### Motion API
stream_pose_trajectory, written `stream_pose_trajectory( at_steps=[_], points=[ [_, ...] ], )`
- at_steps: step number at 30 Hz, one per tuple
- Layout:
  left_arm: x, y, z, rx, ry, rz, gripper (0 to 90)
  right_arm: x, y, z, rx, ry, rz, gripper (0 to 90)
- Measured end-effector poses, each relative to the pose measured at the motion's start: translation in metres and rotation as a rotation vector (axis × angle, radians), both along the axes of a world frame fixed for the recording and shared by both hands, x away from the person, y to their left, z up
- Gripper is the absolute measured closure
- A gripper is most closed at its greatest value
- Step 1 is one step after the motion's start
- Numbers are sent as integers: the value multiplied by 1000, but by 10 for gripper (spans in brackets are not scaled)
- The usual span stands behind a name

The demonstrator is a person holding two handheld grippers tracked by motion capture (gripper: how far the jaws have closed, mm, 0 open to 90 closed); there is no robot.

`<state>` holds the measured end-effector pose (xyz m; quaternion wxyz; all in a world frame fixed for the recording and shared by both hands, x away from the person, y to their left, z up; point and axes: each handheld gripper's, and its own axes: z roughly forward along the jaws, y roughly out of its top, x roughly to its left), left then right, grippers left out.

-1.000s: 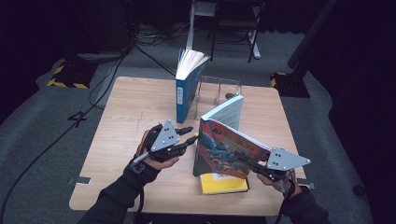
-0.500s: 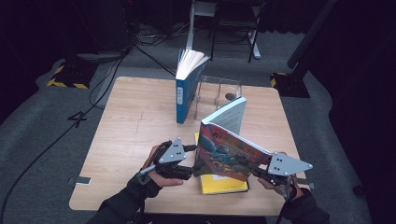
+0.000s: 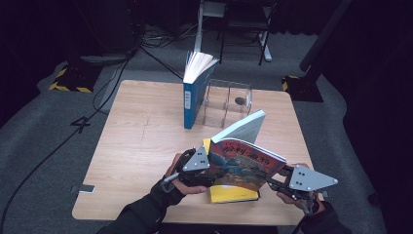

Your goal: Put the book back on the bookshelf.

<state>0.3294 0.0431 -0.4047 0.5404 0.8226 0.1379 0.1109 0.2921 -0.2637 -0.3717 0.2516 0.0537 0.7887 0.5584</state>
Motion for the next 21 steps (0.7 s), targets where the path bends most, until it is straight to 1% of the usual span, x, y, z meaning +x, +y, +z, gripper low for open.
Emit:
stream_pose_trajectory(
  at_steps=[1,4,6,7,8,10,12,14,15,16,19,21],
  points=[
    [0,-2,3,-11,-1,-3,526,-1,-4,1,10,2,-9,789],
    [-2,-5,12,-35,-27,-8,539,-1,-13,2,28,-1,-39,746],
    [-2,-5,16,-76,-27,-18,559,0,-17,3,44,-6,-70,700],
    [-2,-5,18,-82,-26,-18,577,0,-20,3,46,-10,-87,691],
    [-2,-6,20,-79,-33,-20,588,1,-22,3,54,-10,-98,674],
    [-3,-7,23,-70,-52,-20,615,2,-26,4,53,-20,-128,617],
    [-4,-8,24,-71,-60,-28,656,5,-30,2,54,-19,-153,563],
    [-8,-8,24,-69,-76,-31,699,10,-33,-2,72,7,-193,503],
    [-8,-8,24,-69,-76,-31,712,13,-34,-4,81,27,-206,473],
    [-9,-8,24,-65,-77,-48,720,17,-34,-8,83,51,-220,447],
    [-12,-10,24,-54,-93,-52,728,25,-33,-14,82,100,-224,397],
    [-14,-10,24,-56,-103,-48,730,29,-29,-18,81,127,-208,385]
  ],
)
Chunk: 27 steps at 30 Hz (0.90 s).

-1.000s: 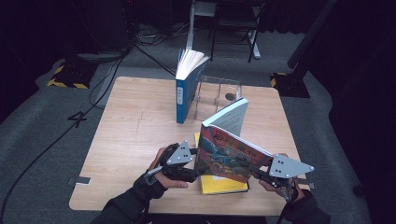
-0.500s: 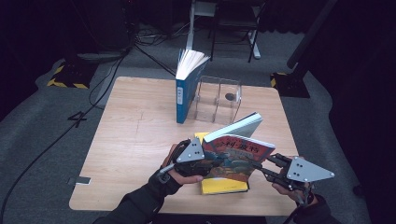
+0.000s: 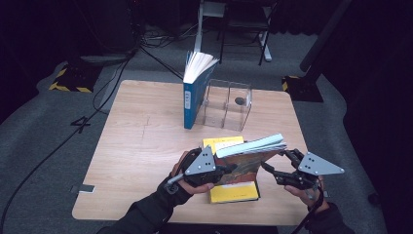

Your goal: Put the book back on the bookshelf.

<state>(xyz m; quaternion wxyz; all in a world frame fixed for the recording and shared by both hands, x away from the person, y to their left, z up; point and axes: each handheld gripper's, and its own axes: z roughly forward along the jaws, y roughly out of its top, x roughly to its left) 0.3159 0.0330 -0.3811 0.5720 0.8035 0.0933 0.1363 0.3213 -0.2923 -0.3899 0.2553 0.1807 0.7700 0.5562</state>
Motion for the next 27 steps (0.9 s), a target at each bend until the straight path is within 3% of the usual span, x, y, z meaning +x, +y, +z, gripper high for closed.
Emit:
stream_pose_trajectory(
  at_steps=[2,6,10,16,19,23,27],
  points=[
    [1,1,-1,-13,9,-1,731,3,7,-4,-23,17,9,368],
    [4,3,-2,-24,20,9,728,7,18,-10,-23,56,39,399],
    [5,4,1,-41,22,9,713,7,27,-15,-55,49,29,384],
    [6,7,24,-113,12,8,606,7,28,-15,-45,55,21,401],
    [7,5,36,-121,-3,21,555,7,29,-15,-51,49,14,402],
    [11,3,46,-99,8,13,526,7,29,-15,-52,49,15,402],
    [15,-2,49,-45,26,2,475,7,29,-15,-47,54,20,399]
  ],
)
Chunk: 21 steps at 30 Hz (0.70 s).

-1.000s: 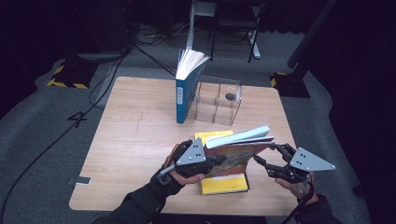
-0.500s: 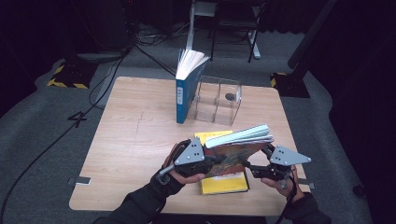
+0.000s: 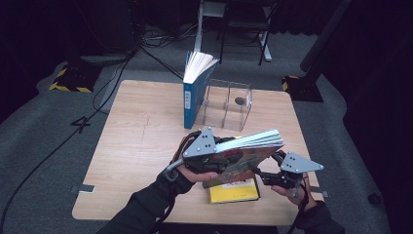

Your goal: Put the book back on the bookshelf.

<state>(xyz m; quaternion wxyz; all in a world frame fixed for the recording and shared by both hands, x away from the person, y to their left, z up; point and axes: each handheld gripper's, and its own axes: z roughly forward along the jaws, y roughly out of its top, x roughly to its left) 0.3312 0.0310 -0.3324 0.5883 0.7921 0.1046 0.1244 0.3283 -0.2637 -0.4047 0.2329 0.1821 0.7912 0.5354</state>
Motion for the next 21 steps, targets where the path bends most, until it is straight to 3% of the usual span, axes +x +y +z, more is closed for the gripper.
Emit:
stream_pose_trajectory(
  at_steps=[3,11,14,18,21],
  points=[
    [1,-2,1,18,-11,10,451,0,-1,0,6,10,6,397],
    [4,1,12,-11,-36,42,429,0,1,1,-11,0,-2,396],
    [4,1,15,-19,-50,13,493,0,2,1,-11,0,-2,395],
    [6,-2,20,-7,-71,-25,674,-1,5,2,-35,-4,-23,378],
    [8,-3,21,-4,-52,-36,698,-2,7,3,-59,-12,-34,369]
  ],
)
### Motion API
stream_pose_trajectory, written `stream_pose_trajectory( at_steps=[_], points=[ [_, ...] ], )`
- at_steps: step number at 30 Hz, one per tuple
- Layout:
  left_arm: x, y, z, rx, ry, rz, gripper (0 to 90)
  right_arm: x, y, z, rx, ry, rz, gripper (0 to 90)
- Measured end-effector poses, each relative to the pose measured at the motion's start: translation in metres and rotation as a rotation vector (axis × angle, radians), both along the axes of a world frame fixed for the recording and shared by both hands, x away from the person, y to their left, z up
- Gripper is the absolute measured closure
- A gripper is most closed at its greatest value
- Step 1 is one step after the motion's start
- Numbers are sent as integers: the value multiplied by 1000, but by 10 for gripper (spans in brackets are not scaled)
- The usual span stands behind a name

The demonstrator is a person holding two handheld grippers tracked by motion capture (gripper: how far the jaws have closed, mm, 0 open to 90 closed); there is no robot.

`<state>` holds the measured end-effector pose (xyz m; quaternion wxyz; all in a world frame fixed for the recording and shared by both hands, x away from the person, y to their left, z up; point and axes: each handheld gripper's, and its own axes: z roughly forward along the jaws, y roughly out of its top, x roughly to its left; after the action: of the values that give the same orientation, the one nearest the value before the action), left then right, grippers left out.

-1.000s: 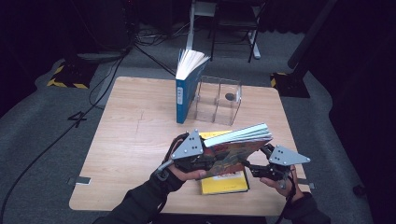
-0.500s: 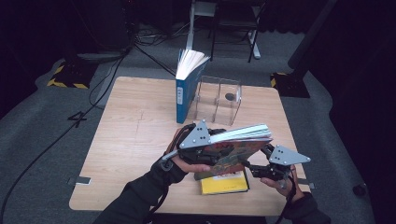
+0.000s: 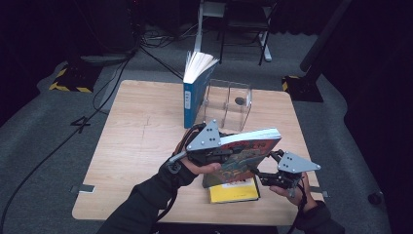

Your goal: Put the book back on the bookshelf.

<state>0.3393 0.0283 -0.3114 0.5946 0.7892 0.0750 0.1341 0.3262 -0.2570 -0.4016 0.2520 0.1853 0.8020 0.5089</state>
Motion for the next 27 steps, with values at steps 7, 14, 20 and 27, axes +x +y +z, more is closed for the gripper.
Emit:
stream_pose_trajectory(
  at_steps=[7,14,20,27],
  points=[
    [6,1,4,15,35,17,723,1,-5,2,2,4,12,375],
    [11,-1,5,34,30,70,727,-1,-17,1,-17,13,8,383],
    [19,-5,8,43,32,93,729,5,-35,-2,-12,35,-35,380],
    [28,-10,15,58,19,120,730,9,-45,-8,19,69,-61,395]
  ],
)
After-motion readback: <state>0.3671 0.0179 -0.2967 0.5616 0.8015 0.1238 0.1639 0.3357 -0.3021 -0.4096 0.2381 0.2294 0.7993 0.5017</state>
